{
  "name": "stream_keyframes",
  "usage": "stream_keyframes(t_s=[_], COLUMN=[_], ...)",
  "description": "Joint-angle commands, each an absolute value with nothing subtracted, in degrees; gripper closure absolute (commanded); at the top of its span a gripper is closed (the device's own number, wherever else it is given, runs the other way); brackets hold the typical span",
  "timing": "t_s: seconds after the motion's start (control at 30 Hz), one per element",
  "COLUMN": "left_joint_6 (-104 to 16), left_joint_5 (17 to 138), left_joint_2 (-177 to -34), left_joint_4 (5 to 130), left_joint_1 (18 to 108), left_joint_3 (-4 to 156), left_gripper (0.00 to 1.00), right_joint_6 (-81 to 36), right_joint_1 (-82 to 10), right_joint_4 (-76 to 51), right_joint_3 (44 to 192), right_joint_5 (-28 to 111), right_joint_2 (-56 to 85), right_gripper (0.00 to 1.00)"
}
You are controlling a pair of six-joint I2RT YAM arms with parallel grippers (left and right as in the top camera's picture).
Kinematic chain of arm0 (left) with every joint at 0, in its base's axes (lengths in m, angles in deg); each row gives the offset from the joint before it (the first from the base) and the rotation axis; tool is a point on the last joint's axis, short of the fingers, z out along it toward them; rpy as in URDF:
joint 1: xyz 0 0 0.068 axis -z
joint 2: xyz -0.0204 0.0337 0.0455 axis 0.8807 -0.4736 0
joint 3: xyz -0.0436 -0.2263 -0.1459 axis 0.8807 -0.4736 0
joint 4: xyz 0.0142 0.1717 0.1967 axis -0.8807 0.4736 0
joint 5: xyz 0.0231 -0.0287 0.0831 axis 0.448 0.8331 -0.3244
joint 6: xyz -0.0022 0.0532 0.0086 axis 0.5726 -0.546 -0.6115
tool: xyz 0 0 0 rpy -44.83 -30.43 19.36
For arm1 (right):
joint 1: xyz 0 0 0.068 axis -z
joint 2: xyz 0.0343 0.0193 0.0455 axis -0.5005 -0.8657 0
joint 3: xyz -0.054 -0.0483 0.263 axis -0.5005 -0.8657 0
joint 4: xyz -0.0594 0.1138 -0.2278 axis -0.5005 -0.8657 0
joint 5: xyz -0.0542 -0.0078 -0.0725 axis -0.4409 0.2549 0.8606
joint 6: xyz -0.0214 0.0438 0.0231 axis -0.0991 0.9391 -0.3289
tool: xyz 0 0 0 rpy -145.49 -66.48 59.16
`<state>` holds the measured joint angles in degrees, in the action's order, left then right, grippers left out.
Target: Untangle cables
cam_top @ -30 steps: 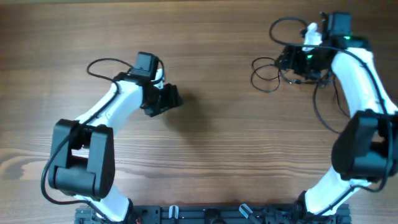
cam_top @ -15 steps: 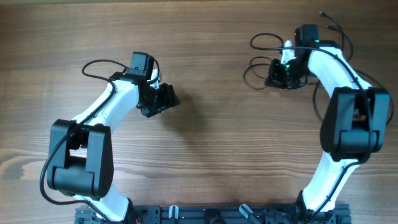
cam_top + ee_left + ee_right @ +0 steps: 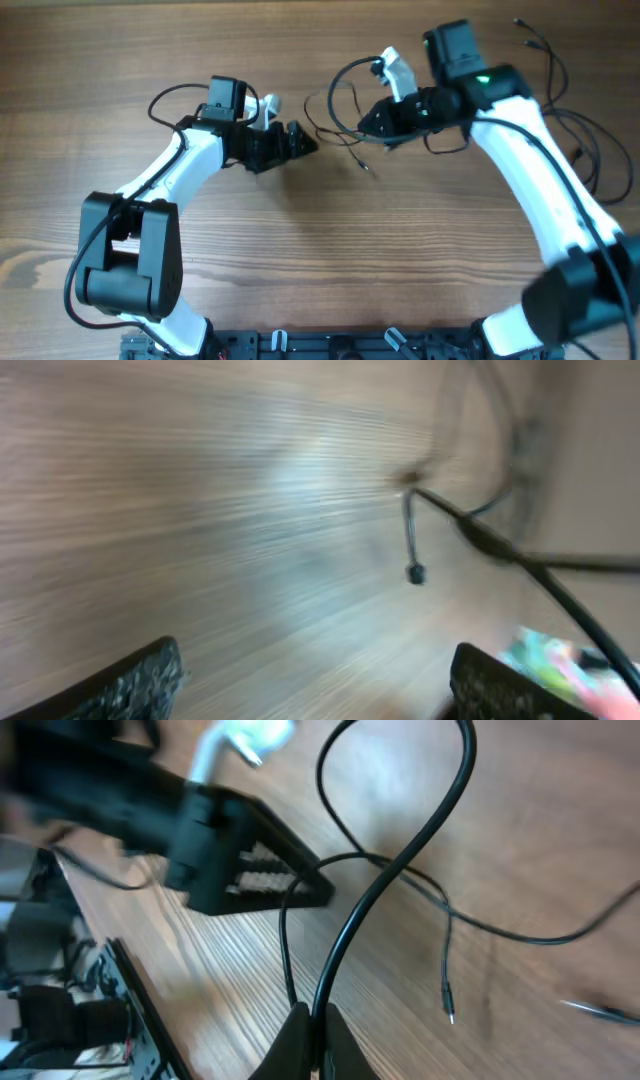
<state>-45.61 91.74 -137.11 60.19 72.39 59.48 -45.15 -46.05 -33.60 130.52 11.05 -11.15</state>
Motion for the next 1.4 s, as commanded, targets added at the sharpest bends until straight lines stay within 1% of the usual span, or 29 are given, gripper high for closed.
stream_keyframes(t_s=[0.0,0.03,0.13,0.23,0.33,0.4,0.47,0.53,0.63,0.67,0.7,0.73,0.77,0.8,0.9,0.97,1.0,1.03,1.1,1.17,1.23,1.27,1.3,1.33,1.37], left_joint_6=[-47.51,-47.49,-47.12,-47.12,-47.1,-46.95,-43.47,-40.32,-39.51,-39.54,-39.54,-39.54,-39.51,-39.51,-39.51,-39.54,-39.6,-39.75,-39.75,-39.73,-39.75,-39.78,-39.8,-41.31,-42.95], left_joint_5=[105.49,107.54,107.78,106.95,105.97,105.62,105.64,105.64,105.6,105.58,105.1,104.09,103.0,100.44,91.09,79.81,76.55,76.42,76.73,78.39,84.49,88.0,90.08,90.74,90.85], left_joint_2=[-137.06,-137.06,-137.06,-137.06,-137.06,-137.06,-137.06,-137.06,-137.06,-137.06,-137.06,-137.06,-137.06,-137.06,-137.06,-137.06,-137.02,-136.93,-136.28,-135.25,-134.13,-134.05,-134.05,-134.05,-134.05], left_joint_4=[55.75,54.38,53.22,52.65,52.19,50.79,46.94,42.9,41.48,41.5,41.48,41.52,41.59,42.49,47.23,53.3,55.8,56.76,57.92,58.18,57.52,56.8,56.1,55.45,54.86], left_joint_1=[72.25,72.25,72.25,71.71,70.37,69.59,69.33,69.52,70.68,71.29,71.75,72.14,72.47,72.67,72.32,70.99,69.57,68.39,66.16,64.12,63.27,63.58,64.28,65.39,66.7], left_joint_3=[59.86,59.86,59.86,59.86,59.86,59.86,59.86,59.86,59.86,59.86,59.86,59.86,59.86,59.86,59.86,59.86,59.86,59.86,59.86,59.86,59.86,59.86,59.86,59.86,59.86], left_gripper=[0.12,0.12,0.12,0.12,0.13,0.13,0.13,0.13,0.13,0.15,0.21,0.31,0.47,0.68,0.76,0.85,0.89,0.95,0.96,0.96,0.95,0.73,0.5,0.32,0.28], right_joint_6=[-45.41,-43.9,-43.09,-39.29,-39.71,-39.9,-44.47,-45.74,-45.72,-45.74,-45.76,-45.76,-45.8,-45.72,-45.58,-44.3,-40.86,-39.44,-39.22,-39.12,-40.36,-42.46,-43.66,-44.03,-44.01], right_joint_1=[-45.98,-45.98,-45.98,-45.98,-45.94,-45.94,-45.96,-45.96,-45.96,-45.94,-45.96,-45.94,-45.94,-45.94,-45.87,-45.35,-44.67,-44.19,-43.49,-43.47,-43.68,-43.68,-43.68,-43.68,-43.68], right_joint_4=[-33.28,-33.43,-33.8,-34.37,-36.42,-38.26,-40.29,-41.21,-40.99,-40.99,-41.01,-40.99,-40.93,-40.77,-39.7,-38.04,-37.43,-37.38,-37.71,-37.89,-38.06,-38.0,-37.89,-37.78,-37.8], right_joint_3=[131.11,131.05,131.0,131.0,131.0,131.0,131.0,131.0,131.0,131.0,131.0,131.0,131.0,131.0,131.0,131.02,131.02,131.02,131.0,131.0,131.0,131.0,131.0,131.0,131.0], right_joint_5=[11.05,12.23,12.84,23.53,24.1,22.59,15.03,10.44,9.58,9.58,9.32,8.64,7.62,7.25,8.49,11.92,15.75,18.57,24.47,26.02,20.45,16.01,12.4,10.83,10.7], right_joint_2=[-8.2,-8.33,-8.33,-8.33,-8.33,-8.33,-8.33,-8.33,-8.33,-8.33,-8.33,-8.33,-8.33,-8.33,-8.33,-8.33,-8.33,-8.33,-8.33,-8.33,-8.33,-8.33,-8.33,-8.33,-8.33], right_gripper=[0.96,0.96,0.96,0.96,0.96,0.96,0.96,0.96,0.96,0.96,0.96,0.96,0.96,0.96,0.96,0.96,0.96,0.96,0.96,0.96,0.96,0.96,0.96,0.96,0.96])
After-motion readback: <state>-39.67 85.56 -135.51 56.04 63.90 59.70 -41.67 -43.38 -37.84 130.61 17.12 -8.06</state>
